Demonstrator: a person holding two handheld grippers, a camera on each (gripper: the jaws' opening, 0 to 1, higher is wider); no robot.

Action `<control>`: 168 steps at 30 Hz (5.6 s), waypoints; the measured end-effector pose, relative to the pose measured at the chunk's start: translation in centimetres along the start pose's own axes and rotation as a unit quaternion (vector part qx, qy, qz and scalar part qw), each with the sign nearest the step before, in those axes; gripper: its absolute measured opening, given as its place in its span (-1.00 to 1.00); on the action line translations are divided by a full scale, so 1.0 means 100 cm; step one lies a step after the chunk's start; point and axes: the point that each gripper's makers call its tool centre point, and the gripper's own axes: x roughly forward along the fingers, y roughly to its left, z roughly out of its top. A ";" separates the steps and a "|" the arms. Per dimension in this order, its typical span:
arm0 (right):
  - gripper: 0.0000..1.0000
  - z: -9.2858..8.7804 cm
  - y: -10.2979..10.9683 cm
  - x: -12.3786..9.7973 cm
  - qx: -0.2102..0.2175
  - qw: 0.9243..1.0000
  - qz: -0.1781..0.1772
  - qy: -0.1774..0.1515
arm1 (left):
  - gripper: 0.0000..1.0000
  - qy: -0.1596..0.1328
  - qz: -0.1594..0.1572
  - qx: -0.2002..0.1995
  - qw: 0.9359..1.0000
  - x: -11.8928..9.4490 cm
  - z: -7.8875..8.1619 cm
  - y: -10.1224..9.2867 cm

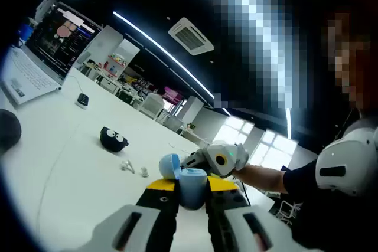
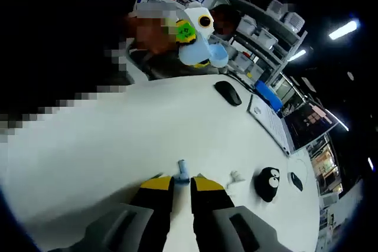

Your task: Pick up the earbuds from the table and place the earbuds into the earbud case

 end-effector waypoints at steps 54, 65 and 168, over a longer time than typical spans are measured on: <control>-0.79 0.005 -0.005 0.017 -0.148 0.983 0.061 0.086 | -0.62 0.008 -0.017 0.034 0.999 -0.007 0.004 -0.018; -0.81 0.009 -0.029 0.015 0.151 0.988 -0.018 -0.030 | -0.62 0.013 0.006 0.041 0.999 -0.012 -0.001 0.003; -0.81 0.059 -0.054 -0.021 0.096 0.957 -0.012 0.274 | -0.62 0.158 0.247 0.553 0.780 0.039 -0.003 0.036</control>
